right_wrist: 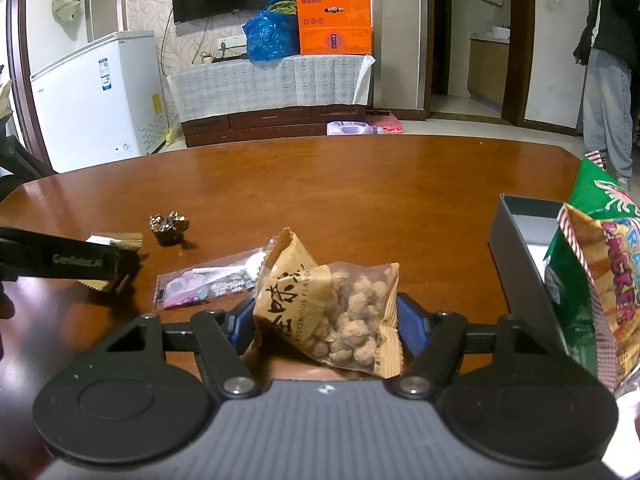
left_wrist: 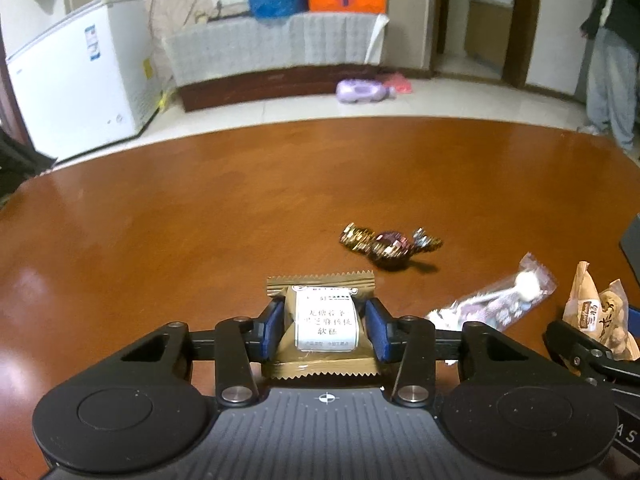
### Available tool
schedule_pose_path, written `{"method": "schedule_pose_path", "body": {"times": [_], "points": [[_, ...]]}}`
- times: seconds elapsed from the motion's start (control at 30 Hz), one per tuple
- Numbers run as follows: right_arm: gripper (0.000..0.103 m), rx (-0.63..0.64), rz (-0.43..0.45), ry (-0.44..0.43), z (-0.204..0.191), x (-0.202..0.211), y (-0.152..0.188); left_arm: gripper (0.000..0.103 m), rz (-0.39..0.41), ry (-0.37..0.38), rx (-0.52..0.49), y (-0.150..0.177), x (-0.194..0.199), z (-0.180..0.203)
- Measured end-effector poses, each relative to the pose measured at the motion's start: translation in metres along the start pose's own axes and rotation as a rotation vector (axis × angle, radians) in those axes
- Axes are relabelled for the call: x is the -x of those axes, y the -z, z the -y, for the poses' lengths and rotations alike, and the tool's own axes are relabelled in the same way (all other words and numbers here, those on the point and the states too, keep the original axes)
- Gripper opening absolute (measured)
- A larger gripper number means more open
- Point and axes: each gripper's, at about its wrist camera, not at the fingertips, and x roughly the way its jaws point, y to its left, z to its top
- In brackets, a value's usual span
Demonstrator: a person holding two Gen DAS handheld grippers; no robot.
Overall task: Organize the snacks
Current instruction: 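Lift the peanut bag and pastry packet and carry both toward the grey box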
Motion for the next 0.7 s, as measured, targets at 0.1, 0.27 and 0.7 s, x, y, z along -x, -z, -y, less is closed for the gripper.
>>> {"method": "schedule_pose_path", "body": {"times": [0.1,0.27,0.7], "points": [[0.070,-0.001,-0.022,-0.012,-0.002,0.006,0.001,0.044,-0.003,-0.002,0.000,-0.001,0.015,-0.002],[0.070,-0.023,-0.036,-0.018,-0.004,0.022,0.005,0.044,0.023,-0.001,-0.007,-0.003,0.043,0.002],[0.070,-0.148,0.025,-0.005,0.013,0.112,0.015,0.044,-0.024,0.097,-0.073,0.007,0.078,0.027]]}}
